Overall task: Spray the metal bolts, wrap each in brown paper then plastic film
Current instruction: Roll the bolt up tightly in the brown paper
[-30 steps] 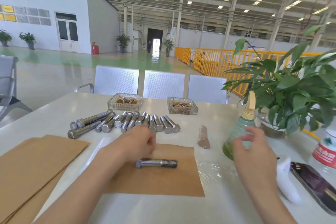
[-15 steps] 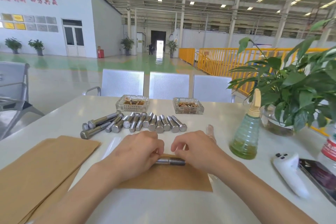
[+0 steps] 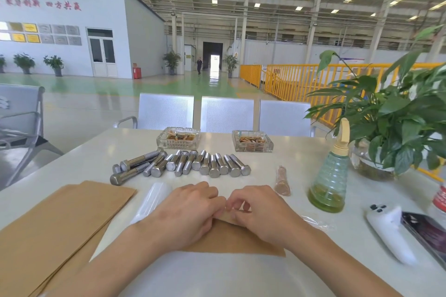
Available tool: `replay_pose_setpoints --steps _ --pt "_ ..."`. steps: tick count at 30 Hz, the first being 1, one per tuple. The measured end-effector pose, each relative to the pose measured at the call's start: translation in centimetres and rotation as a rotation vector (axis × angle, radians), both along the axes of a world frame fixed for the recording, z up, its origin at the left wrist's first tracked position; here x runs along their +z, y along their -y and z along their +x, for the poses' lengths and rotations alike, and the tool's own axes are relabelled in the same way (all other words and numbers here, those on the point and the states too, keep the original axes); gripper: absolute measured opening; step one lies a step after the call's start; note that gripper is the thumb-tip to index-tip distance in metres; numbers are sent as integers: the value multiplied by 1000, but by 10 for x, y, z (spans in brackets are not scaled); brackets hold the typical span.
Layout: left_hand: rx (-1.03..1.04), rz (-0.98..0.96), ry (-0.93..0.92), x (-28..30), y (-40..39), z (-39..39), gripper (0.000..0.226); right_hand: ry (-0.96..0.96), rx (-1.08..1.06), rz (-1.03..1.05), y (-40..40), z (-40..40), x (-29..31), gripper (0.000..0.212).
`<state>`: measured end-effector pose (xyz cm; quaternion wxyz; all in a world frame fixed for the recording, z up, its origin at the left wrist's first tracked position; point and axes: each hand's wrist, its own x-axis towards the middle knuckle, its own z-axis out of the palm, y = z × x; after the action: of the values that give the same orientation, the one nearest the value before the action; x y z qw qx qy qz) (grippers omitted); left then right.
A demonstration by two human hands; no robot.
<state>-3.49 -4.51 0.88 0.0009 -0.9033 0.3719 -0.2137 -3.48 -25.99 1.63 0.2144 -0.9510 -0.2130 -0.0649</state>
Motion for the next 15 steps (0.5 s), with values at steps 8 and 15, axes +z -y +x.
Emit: replay_pose_setpoints --steps 8,15 --pt "140 -220 -132 12 -7 9 13 150 70 -130 3 3 -17 17" --pt "192 -117 -268 7 -1 22 22 144 66 -77 1 7 -18 18"
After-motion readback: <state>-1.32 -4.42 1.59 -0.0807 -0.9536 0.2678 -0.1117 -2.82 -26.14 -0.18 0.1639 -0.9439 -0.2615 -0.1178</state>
